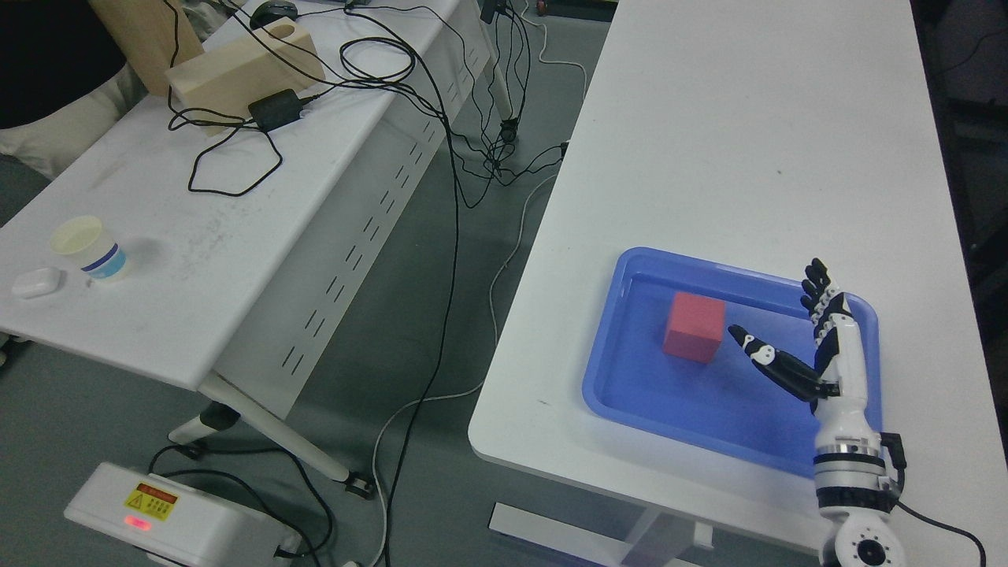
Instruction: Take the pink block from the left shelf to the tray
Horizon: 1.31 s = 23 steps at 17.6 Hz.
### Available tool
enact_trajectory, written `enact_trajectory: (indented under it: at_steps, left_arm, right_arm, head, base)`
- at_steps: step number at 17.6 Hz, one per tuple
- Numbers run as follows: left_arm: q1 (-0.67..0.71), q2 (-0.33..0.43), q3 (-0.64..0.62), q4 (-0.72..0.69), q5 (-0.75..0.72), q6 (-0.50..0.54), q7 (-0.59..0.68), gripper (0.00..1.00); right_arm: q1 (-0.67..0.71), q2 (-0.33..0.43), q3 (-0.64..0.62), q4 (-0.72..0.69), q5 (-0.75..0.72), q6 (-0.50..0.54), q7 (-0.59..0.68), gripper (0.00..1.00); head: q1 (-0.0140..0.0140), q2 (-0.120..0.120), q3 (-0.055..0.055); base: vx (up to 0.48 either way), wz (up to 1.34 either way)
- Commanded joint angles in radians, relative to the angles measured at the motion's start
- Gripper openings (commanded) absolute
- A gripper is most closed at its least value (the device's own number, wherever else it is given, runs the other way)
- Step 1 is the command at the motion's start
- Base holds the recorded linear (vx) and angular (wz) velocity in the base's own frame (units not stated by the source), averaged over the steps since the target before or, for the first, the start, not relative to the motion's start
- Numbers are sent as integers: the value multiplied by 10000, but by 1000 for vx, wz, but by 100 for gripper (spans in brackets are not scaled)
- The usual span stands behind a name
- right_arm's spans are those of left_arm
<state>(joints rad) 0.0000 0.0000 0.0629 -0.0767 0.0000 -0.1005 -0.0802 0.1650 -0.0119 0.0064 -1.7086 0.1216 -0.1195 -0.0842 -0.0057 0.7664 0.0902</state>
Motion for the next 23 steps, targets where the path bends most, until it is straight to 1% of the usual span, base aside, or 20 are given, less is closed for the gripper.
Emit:
enact_trajectory:
  at_steps: [1,23]
  left_arm:
    - [92,175,0,0,-15,-8,5,100]
    - [92,175,0,0,-15,-8,5,100]
  right_arm:
    - [53,-65,13,13,-20,121,13,100]
    - [222,-56,59,13,-35,121,60,100]
  head:
    - [0,0,0]
    - [0,0,0]
  base:
    - [-55,0]
    - [-90,0]
